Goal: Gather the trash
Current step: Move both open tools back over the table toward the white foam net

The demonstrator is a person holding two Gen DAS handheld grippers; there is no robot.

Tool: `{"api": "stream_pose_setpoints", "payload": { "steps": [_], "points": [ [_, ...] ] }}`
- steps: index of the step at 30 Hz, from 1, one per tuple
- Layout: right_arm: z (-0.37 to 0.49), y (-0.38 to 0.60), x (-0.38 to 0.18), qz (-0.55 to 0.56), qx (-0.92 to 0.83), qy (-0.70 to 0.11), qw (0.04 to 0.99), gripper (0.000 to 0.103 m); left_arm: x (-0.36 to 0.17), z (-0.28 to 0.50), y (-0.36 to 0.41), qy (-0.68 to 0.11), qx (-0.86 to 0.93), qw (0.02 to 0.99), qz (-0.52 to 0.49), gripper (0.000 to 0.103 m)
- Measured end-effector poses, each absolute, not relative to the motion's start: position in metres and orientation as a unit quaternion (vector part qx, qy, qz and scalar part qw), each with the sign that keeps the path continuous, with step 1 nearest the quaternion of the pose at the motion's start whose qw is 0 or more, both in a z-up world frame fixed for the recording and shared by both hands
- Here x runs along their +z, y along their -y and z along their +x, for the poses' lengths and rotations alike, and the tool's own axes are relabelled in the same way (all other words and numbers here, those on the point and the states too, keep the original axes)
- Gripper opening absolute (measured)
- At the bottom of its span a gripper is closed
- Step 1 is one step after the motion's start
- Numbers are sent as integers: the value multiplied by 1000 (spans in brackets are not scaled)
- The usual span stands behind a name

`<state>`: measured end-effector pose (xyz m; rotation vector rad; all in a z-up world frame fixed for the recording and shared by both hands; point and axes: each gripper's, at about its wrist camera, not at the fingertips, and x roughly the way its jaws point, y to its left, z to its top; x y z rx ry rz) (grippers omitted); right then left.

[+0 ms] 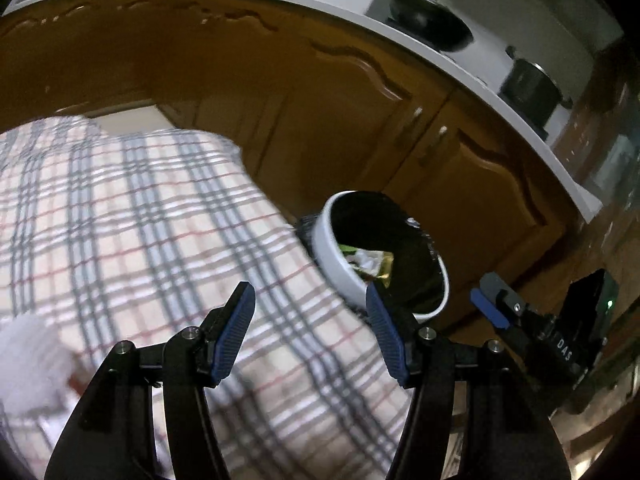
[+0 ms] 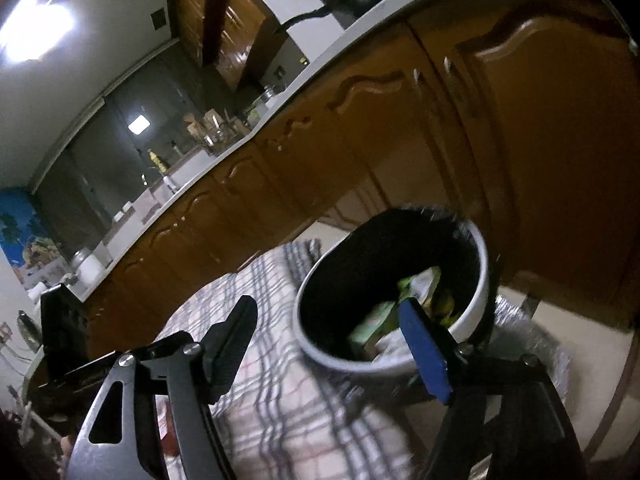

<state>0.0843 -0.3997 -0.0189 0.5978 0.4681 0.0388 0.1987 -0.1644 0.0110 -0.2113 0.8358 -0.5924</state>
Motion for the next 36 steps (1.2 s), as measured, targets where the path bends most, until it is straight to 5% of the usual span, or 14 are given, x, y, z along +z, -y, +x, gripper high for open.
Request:
{"api": "stream_pose_setpoints", "payload": {
  "steps": [3,7,27,36],
  "points": [
    [80,387,-24,294,25,-234,926,77,10,187,139,-390,-262,876,-111,59],
    [74,371,-33,297,39,-245,922,90,8,173,111,-384,-241,883,-119,62],
    [63,278,-32,217,126,-283,926,91,7,139,22,-373,-166,902,-138,62],
    [80,237,-42,182,164,-327,913,88,-5,167,11,-391,-123,905,-118,74]
  ]
}}
